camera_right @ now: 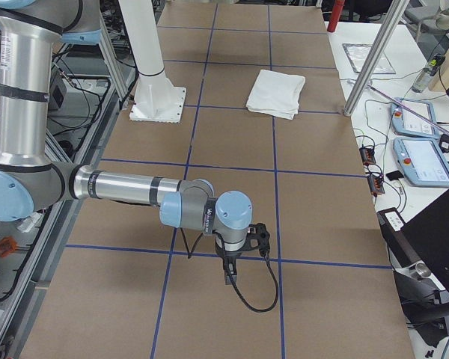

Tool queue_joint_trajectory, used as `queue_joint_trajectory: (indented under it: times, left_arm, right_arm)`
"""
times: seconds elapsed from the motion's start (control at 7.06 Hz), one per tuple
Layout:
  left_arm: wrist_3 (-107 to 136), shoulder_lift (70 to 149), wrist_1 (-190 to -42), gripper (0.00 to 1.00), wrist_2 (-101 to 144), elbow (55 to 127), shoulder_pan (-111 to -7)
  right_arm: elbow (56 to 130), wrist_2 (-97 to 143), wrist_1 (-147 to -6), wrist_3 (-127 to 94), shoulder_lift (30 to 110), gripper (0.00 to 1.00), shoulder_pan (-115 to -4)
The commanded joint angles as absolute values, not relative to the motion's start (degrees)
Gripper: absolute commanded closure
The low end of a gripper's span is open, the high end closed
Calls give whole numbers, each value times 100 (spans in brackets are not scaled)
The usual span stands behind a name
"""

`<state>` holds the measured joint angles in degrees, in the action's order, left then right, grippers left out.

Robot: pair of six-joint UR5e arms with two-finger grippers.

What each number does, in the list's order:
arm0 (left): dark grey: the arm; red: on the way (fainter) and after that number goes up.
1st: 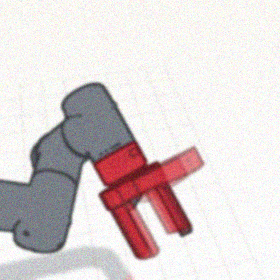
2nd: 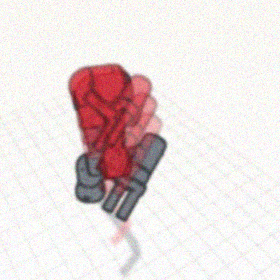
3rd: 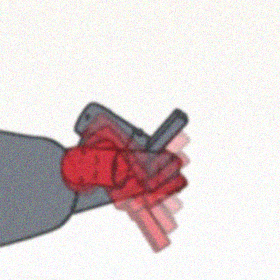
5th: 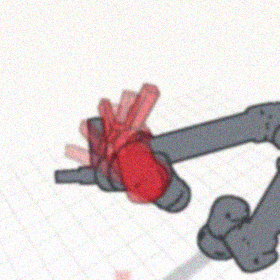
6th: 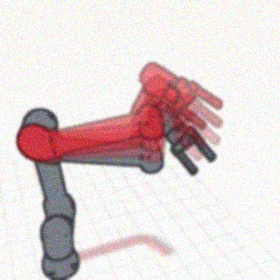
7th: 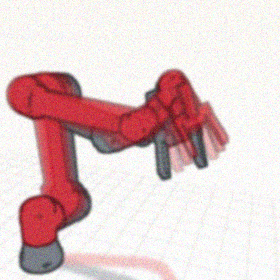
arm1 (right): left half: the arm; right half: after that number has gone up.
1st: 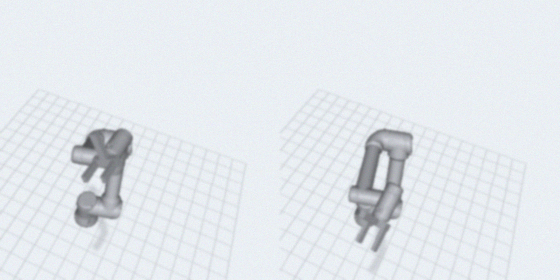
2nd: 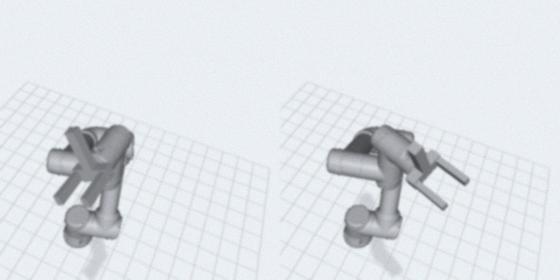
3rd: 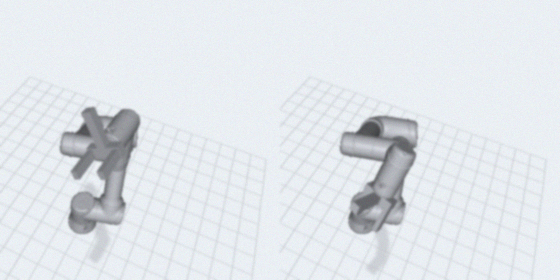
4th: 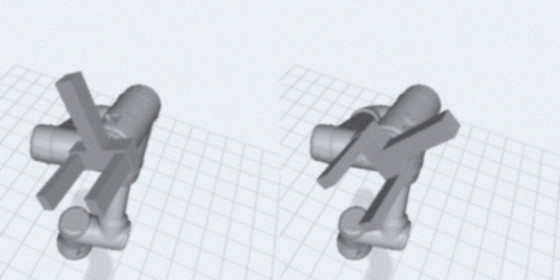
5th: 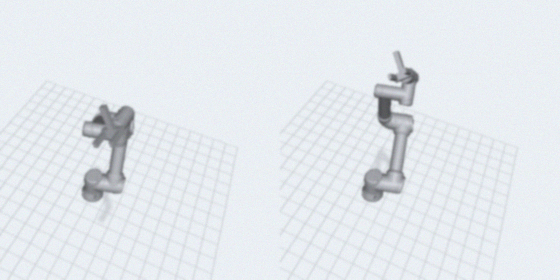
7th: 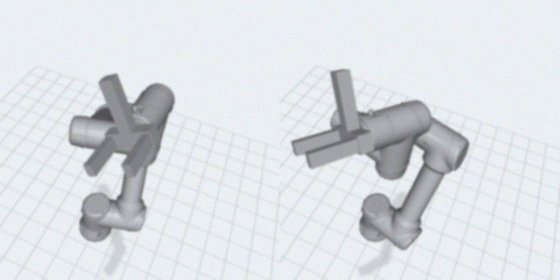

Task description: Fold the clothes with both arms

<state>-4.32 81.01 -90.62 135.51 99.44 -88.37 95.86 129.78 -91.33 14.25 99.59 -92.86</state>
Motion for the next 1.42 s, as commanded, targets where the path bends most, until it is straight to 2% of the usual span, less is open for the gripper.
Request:
queue_joint_trajectory:
  times: [0.0, 0.71, 0.99, 1.28]
  left_arm:
    - [-677, 8112, -8886, 0, 13535, 9933, -8842]
    - [-686, 8007, -8956, 0, 13396, 9871, -8956]
    - [-677, 7989, -8947, 0, 13333, 9879, -8982]
    - [-650, 7989, -8947, 0, 13333, 9887, -8982]
  right_arm:
    - [9571, 12973, -9132, 1415, 9984, 0, -9299]
    - [9685, 12999, -9132, 1328, 10038, 0, -9755]
    - [10123, 12955, -9141, 654, 9984, 0, -9459]
    - [10125, 12990, -9123, 650, 10010, 0, -9316]
